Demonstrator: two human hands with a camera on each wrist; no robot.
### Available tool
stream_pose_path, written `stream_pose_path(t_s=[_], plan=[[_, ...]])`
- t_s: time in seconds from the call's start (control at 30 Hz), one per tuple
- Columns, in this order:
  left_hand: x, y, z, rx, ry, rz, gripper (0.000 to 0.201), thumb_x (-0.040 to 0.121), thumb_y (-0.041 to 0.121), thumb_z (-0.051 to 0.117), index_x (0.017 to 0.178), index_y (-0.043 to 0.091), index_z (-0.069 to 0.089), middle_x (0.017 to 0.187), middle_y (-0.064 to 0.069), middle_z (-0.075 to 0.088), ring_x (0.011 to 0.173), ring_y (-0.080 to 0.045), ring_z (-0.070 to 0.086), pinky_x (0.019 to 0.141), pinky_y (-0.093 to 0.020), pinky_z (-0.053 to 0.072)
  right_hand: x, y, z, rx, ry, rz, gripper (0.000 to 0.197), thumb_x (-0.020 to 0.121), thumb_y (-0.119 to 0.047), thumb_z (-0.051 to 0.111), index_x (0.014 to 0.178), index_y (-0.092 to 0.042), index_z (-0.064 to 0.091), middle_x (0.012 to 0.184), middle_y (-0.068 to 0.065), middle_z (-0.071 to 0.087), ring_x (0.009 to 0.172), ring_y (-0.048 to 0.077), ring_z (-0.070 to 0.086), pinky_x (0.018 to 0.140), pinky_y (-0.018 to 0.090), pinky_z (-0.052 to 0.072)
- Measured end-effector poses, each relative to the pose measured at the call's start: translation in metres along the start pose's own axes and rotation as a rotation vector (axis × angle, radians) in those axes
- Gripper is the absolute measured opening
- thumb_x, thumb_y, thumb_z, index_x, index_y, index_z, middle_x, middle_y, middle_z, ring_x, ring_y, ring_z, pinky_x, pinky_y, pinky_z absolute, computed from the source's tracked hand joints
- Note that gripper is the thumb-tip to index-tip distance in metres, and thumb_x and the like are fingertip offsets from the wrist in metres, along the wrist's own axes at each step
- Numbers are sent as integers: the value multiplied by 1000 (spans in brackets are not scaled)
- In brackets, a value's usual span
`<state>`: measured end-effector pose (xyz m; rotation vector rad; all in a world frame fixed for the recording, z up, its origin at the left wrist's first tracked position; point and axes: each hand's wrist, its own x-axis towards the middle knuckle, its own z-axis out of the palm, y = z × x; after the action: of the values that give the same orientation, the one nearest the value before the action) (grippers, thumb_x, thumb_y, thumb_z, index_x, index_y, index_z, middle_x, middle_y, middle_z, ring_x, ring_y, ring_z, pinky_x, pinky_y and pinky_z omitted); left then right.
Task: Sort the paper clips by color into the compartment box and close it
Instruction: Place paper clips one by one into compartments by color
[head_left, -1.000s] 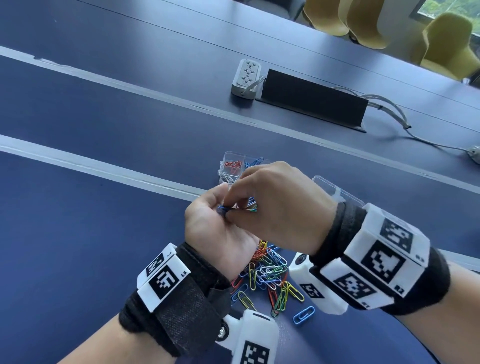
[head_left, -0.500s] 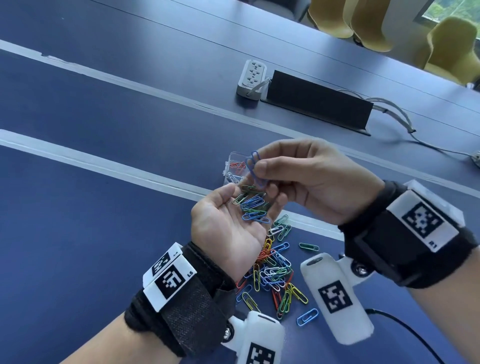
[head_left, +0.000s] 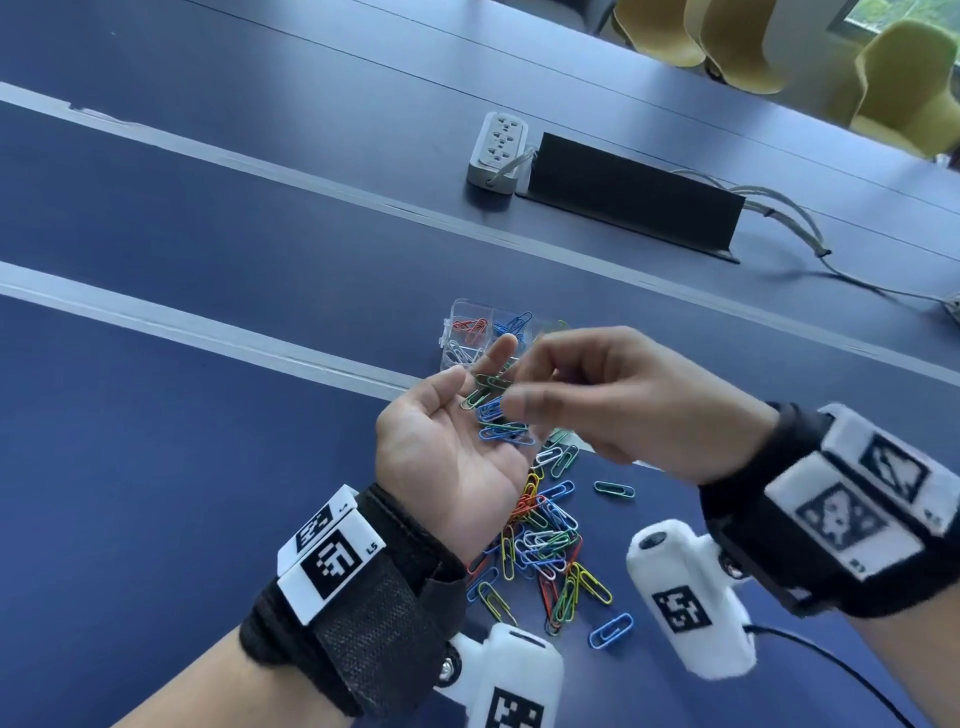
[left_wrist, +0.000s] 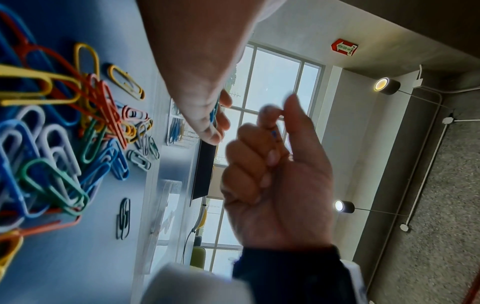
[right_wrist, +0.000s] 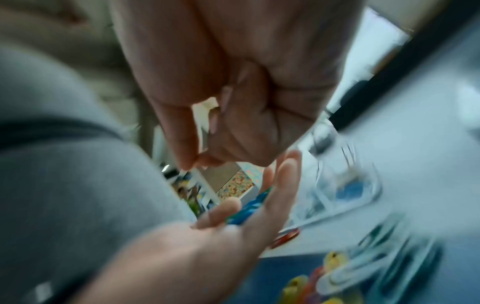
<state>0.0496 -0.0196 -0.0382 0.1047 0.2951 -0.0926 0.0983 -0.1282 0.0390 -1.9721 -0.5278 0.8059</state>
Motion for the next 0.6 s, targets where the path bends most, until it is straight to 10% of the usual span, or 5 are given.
stream_pose_path(t_s=[0.2, 0.4, 0.6], plan=[[-3, 3, 0, 55, 28, -48, 41, 90, 20, 30, 118, 5, 56, 129, -21, 58, 107, -36, 59, 97, -41, 42, -7, -4, 8, -749, 3, -111, 9, 79, -28, 66, 85, -28, 73, 50, -44, 46, 56, -21, 48, 57, 2, 35], [-1, 3, -3, 23, 0, -68, 43, 94, 22, 28, 121, 3, 56, 100, -21, 69, 81, -31, 69, 62, -34, 58, 0, 0, 8, -832, 113, -130, 15, 78, -35, 66, 93, -34, 71, 53, -14, 47, 52, 1, 45, 70, 24, 46], [0, -1, -4, 32, 54, -51, 40, 94, 22, 28, 108, 1, 60, 81, -14, 68, 68, -24, 65, 61, -24, 54, 5, 3, 10, -923, 100, -143, 19, 81, -37, 60, 99, -37, 66, 77, -4, 65, 72, 19, 55, 76, 32, 50]])
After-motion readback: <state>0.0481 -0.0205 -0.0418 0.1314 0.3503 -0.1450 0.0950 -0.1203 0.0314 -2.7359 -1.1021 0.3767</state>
